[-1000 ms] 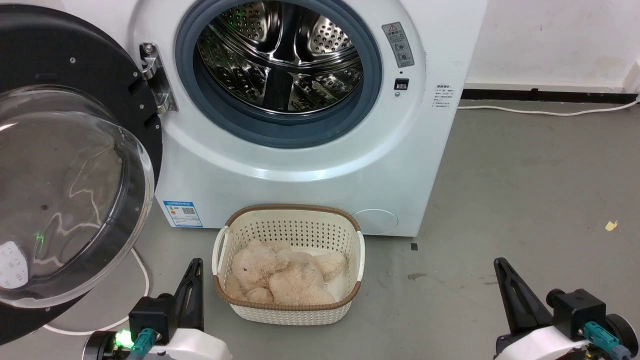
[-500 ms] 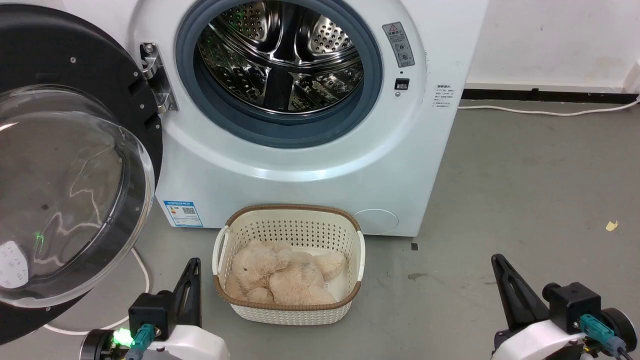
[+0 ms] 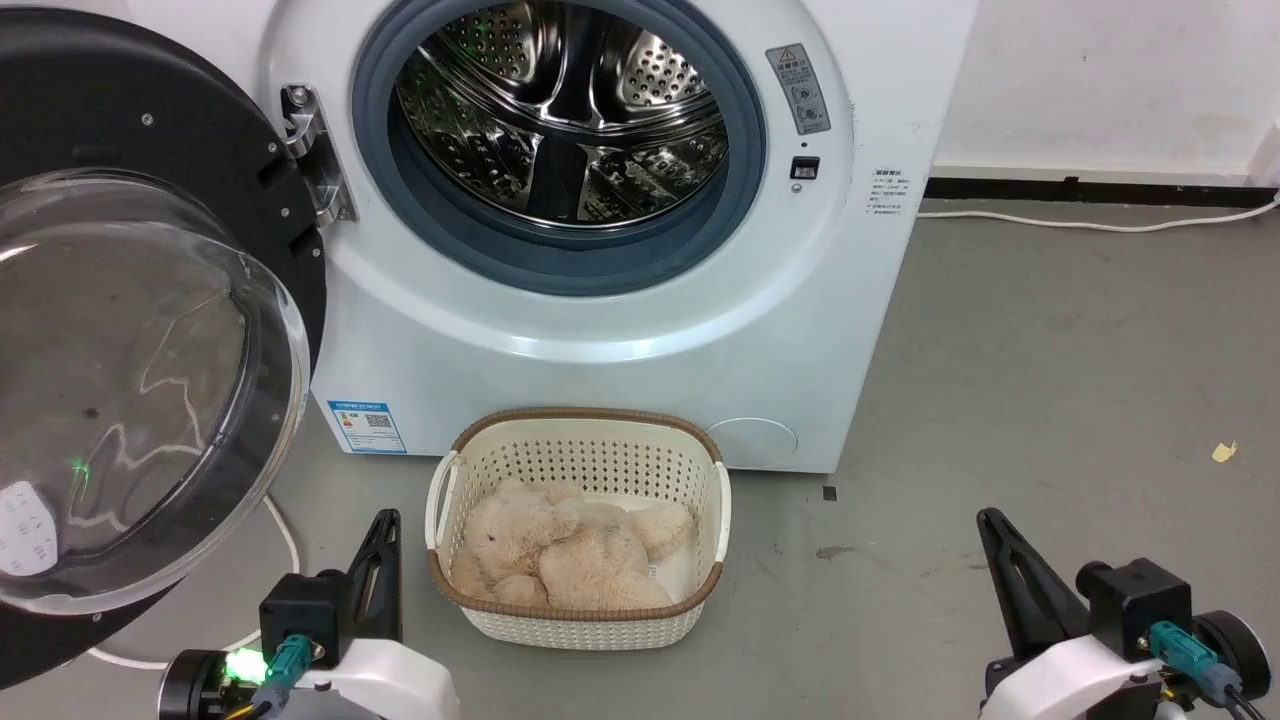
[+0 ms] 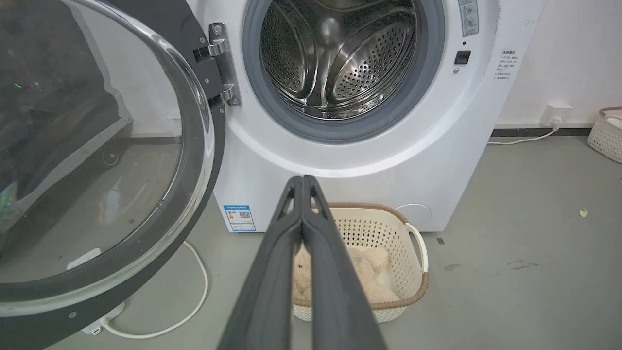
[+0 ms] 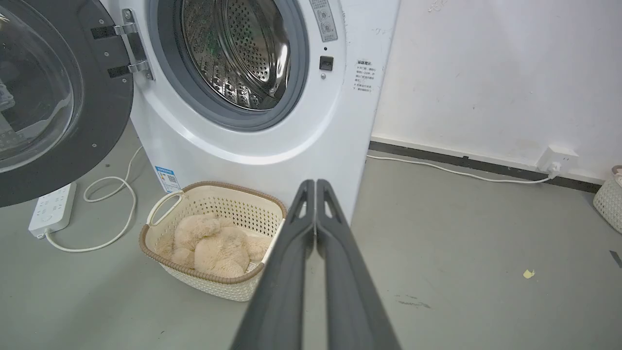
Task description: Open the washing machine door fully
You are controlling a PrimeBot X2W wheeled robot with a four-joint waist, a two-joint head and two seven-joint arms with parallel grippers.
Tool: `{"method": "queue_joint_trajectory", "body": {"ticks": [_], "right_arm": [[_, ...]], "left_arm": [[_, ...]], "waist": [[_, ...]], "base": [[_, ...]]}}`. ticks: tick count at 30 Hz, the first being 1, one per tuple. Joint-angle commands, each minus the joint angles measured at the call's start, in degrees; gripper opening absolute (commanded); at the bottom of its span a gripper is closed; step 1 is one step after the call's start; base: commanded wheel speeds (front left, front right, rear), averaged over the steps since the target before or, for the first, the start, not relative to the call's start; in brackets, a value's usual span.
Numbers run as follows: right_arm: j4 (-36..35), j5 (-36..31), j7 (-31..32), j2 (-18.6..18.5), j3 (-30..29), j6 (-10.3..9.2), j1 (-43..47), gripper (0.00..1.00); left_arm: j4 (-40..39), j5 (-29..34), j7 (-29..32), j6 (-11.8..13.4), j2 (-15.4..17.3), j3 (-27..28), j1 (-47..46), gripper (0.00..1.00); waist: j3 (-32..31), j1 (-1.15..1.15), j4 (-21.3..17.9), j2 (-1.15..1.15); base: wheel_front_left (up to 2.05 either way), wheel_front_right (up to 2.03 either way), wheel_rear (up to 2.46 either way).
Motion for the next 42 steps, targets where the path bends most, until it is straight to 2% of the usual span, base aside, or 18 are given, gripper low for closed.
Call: {"method": "queue_joint_trajectory", "body": {"ticks": [1,42], "right_arm": [[-0.35,-0.46,0.27,0.02,0.09,0.03,-1.15,0.0],[-0.44,-0.87,1.09,0.02,0.19,0.03,-1.46,0.0]], "left_arm": [[-0.26,0.55,0.25,-0.4,-0.2,0.37,-0.89,0.0],[-0.34,1.19,1.07,-0.74,-0.5,0.86,-1.15,0.0]], "waist": [[0.0,0.0,0.01,0.0],[0.01,0.0,0.03,0.0]], "base": [[0.0,0.0,0.0],[0.0,0.0,0.0]]}}
